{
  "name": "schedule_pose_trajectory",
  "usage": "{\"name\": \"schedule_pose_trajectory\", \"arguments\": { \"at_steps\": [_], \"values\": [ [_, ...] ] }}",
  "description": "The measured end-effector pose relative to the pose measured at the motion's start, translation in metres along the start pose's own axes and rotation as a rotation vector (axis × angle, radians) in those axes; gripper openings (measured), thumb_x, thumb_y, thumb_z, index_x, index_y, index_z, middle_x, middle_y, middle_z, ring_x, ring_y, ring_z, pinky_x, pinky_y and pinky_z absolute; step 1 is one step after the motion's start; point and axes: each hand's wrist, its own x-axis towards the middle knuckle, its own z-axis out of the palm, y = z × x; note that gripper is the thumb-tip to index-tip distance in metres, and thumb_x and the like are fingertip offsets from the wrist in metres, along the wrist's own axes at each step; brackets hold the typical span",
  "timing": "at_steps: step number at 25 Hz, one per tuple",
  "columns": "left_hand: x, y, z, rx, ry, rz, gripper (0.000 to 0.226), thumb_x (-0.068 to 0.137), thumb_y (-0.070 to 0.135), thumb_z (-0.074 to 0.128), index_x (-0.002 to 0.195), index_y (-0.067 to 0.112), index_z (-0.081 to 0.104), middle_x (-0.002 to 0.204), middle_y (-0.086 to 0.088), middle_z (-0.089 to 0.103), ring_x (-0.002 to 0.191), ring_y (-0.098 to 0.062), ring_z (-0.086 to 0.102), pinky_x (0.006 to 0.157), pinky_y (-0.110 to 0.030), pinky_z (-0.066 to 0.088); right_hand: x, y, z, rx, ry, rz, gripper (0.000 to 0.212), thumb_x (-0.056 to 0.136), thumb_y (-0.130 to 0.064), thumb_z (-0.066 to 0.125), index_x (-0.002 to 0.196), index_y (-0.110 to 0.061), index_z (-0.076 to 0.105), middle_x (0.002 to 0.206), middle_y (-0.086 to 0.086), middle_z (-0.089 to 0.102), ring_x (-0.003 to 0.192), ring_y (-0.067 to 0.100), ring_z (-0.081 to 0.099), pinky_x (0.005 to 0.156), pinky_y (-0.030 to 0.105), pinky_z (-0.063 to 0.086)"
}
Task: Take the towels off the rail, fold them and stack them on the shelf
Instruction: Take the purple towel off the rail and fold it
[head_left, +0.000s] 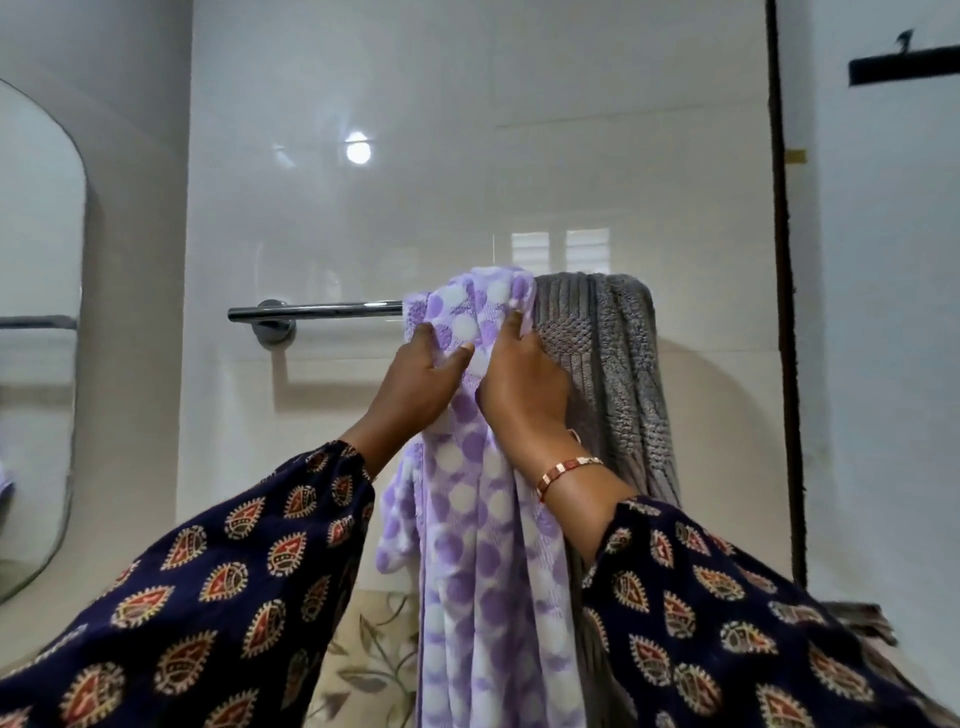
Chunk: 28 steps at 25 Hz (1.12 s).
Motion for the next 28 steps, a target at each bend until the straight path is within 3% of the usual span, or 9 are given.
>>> {"name": "schedule_pose_trajectory", "arguments": {
  "at_steps": [3, 5, 8, 10, 14, 17, 20, 26, 28],
  "values": [
    [0.014, 0.01, 0.009, -0.097, 0.071, -0.016, 0.065, 0.087, 0.044, 0.053, 0.139, 0.009, 0.033, 0.137, -0.009, 0.044, 0.126, -0.023, 0.043, 0.1, -0.028, 0.036, -0.018, 0.001, -0.01, 0.074, -0.016, -0.047, 0.056, 0.089, -0.017, 0.05, 0.142, -0.008, 0.031, 0.123, 0.017, 0.055, 0.109, 0.037, 0.057, 0.084, 0.039, 0.046],
    [0.025, 0.016, 0.015, -0.139, 0.078, -0.038, 0.07, 0.081, 0.046, 0.061, 0.136, 0.009, 0.036, 0.14, -0.013, 0.043, 0.126, -0.026, 0.044, 0.096, -0.028, 0.036, -0.027, 0.004, -0.017, 0.133, -0.021, -0.073, 0.036, 0.087, -0.018, 0.052, 0.121, -0.006, 0.052, 0.114, 0.017, 0.059, 0.105, 0.038, 0.058, 0.081, 0.039, 0.045],
    [0.036, 0.018, 0.021, 0.093, 0.023, -0.077, 0.075, 0.069, 0.04, 0.067, 0.128, 0.006, 0.037, 0.128, -0.025, 0.048, 0.113, -0.035, 0.049, 0.082, -0.033, 0.039, -0.032, 0.013, -0.024, 0.181, -0.049, -0.127, 0.019, 0.086, -0.019, 0.051, 0.094, -0.004, 0.06, 0.104, 0.018, 0.063, 0.098, 0.039, 0.058, 0.069, 0.036, 0.039],
    [0.039, 0.021, 0.024, 0.277, 0.01, -0.058, 0.062, 0.079, 0.023, 0.058, 0.131, 0.0, 0.033, 0.131, -0.029, 0.043, 0.118, -0.038, 0.045, 0.086, -0.035, 0.039, -0.03, 0.018, -0.027, 0.127, -0.101, -0.194, 0.021, 0.085, -0.025, 0.053, 0.091, -0.006, 0.062, 0.101, 0.016, 0.064, 0.096, 0.037, 0.059, 0.067, 0.032, 0.037],
    [0.039, 0.024, 0.018, 0.343, -0.013, -0.008, 0.038, 0.087, 0.007, 0.042, 0.122, -0.006, 0.036, 0.129, -0.027, 0.045, 0.117, -0.04, 0.046, 0.086, -0.037, 0.037, -0.005, 0.023, -0.036, 0.048, 0.005, -0.245, 0.035, 0.086, -0.03, 0.051, 0.113, -0.012, 0.062, 0.113, 0.016, 0.057, 0.111, 0.032, 0.05, 0.086, 0.034, 0.04],
    [0.029, 0.022, 0.013, 0.318, -0.037, 0.01, 0.033, 0.088, 0.004, 0.039, 0.12, -0.005, 0.038, 0.124, -0.029, 0.049, 0.113, -0.041, 0.048, 0.077, -0.033, 0.033, 0.028, 0.04, -0.04, -0.182, -0.101, -0.184, 0.066, 0.088, -0.039, 0.049, 0.146, -0.02, 0.023, 0.152, 0.014, 0.025, 0.141, 0.033, 0.019, 0.114, 0.048, 0.018],
    [0.007, 0.018, 0.014, 0.203, -0.016, 0.02, 0.033, 0.087, 0.002, 0.037, 0.12, -0.003, 0.039, 0.123, -0.028, 0.052, 0.11, -0.039, 0.05, 0.07, -0.027, 0.028, 0.047, 0.049, -0.032, -0.28, -0.219, -0.161, 0.073, 0.09, -0.046, 0.045, 0.149, -0.023, 0.009, 0.159, 0.012, 0.004, 0.146, 0.033, -0.001, 0.116, 0.053, 0.005],
    [-0.094, -0.03, 0.021, 0.029, -0.052, 0.109, 0.042, 0.084, 0.007, 0.038, 0.126, 0.008, 0.042, 0.122, -0.014, 0.055, 0.109, -0.026, 0.052, 0.075, -0.017, 0.029, 0.048, 0.04, -0.028, -0.289, -0.191, -0.153, 0.068, 0.088, -0.042, 0.046, 0.146, -0.016, 0.021, 0.156, 0.019, 0.013, 0.144, 0.039, 0.007, 0.115, 0.059, 0.007],
    [-0.124, -0.04, 0.028, 0.025, -0.124, 0.169, 0.045, 0.077, 0.012, 0.035, 0.121, 0.01, 0.046, 0.115, -0.008, 0.054, 0.107, -0.02, 0.051, 0.081, -0.014, 0.03, 0.042, 0.032, -0.028, -0.195, -0.015, -0.139, 0.056, 0.089, -0.036, 0.04, 0.136, -0.006, 0.039, 0.146, 0.025, 0.034, 0.138, 0.039, 0.025, 0.113, 0.052, 0.018]
  ]
}}
